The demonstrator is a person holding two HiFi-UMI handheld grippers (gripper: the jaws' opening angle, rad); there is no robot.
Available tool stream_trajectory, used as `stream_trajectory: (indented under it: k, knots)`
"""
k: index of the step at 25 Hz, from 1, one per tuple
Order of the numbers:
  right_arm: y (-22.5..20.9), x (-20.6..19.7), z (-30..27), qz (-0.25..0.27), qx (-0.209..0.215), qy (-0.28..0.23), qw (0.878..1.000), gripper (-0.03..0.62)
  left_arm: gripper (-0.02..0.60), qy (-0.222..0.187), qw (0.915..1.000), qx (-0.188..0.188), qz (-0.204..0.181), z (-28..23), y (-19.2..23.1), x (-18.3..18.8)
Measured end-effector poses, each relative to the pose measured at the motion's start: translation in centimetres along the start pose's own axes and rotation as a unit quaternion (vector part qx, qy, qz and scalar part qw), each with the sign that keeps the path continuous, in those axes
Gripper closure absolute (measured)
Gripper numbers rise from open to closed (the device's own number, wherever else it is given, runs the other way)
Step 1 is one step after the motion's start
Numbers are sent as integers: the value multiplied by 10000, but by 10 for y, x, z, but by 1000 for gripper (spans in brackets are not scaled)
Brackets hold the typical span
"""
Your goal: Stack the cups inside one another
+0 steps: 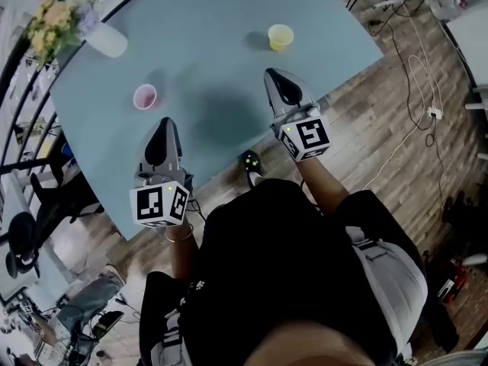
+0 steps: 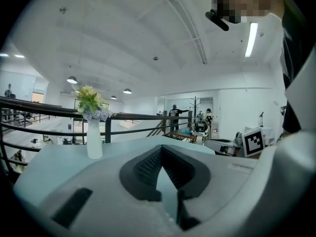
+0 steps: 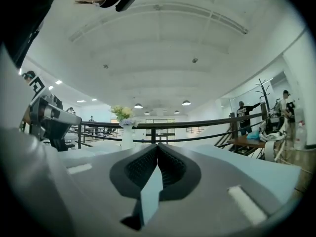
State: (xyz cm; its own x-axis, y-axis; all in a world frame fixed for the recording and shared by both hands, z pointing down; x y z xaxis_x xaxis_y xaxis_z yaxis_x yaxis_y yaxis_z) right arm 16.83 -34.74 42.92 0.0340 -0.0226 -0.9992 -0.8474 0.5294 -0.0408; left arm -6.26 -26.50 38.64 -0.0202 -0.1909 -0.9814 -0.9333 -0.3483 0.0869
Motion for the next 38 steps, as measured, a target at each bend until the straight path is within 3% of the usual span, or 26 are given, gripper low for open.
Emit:
stream_trajectory:
  k: [4,12,20,33,38]
  knots:
    - [-36,-14,5,80,-375,117,9992,568,589,90,9999,-121,-79,-12,-14,-1]
    - [-81,-39,-20,198,-676,405,9967,478,589,220,9996,-4,-156,-20,-16,2]
    - [-104,-62,-49,129,-792,671,9945,356,589,313,9990,266,-162,-20,-7,1]
    - [-134,-89,-88,205,-1025,1117,9882,235,589,390,9975,577,-145,-14,11,-1]
    - [-143,-101,-97,174,-1118,1287,9852,220,589,408,9968,676,-139,-11,17,-1]
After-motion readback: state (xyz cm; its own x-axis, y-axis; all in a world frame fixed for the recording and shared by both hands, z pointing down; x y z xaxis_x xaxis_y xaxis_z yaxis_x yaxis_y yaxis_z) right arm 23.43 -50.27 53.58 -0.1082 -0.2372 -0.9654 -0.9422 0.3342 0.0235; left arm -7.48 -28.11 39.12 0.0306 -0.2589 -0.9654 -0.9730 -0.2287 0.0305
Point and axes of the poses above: the fingertips, and each gripper's own axes: z backward along the fingers, y to its left, x out of its top, the point moved 3 cm from there along z, backward along the fingers, and after that the axes turned 1 degree about -x, right-handed, at the moved point
